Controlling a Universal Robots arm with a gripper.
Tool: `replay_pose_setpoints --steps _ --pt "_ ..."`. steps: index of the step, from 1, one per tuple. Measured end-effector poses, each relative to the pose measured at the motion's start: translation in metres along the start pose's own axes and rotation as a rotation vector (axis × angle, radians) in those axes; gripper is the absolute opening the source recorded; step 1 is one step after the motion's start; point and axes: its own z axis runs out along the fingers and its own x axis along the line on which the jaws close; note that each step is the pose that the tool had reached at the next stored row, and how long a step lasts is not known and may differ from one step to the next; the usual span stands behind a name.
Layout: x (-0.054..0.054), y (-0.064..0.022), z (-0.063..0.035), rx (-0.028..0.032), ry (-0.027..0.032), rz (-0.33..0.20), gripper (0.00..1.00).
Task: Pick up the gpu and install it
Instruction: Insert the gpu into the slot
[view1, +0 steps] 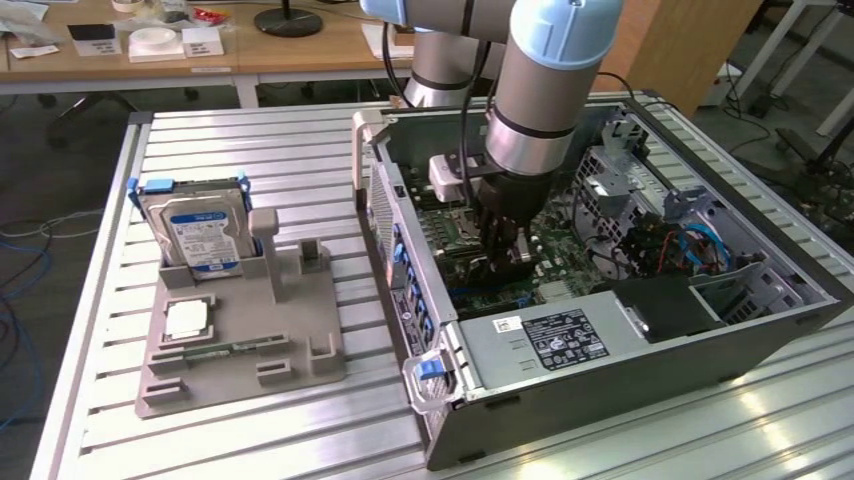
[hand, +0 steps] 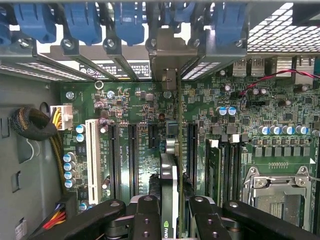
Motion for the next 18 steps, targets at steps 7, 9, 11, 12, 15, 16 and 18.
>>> replay_pose_setpoints --steps 7,9,11,12,15,16,18 --pt "0.0001 0.0019 0.0 0.0006 0.0 0.0 0.27" --pt "0.0001 0.0019 0.0 0.0006 -0.0001 0.0 0.27" --pt "0.0001 0.002 0.0001 0.0005 0.0 0.0 0.27" --pt "0.0001 0.0022 0.0004 0.0006 0.0001 0.0 0.27" --pt "0.0002 0.0027 0.0015 0.0001 0.0001 0.0 0.27" --pt "0.0002 0.0027 0.0016 0.0004 0.0001 0.0 0.27" --pt "0.0001 0.0026 0.0016 0.0005 0.0 0.0 0.27"
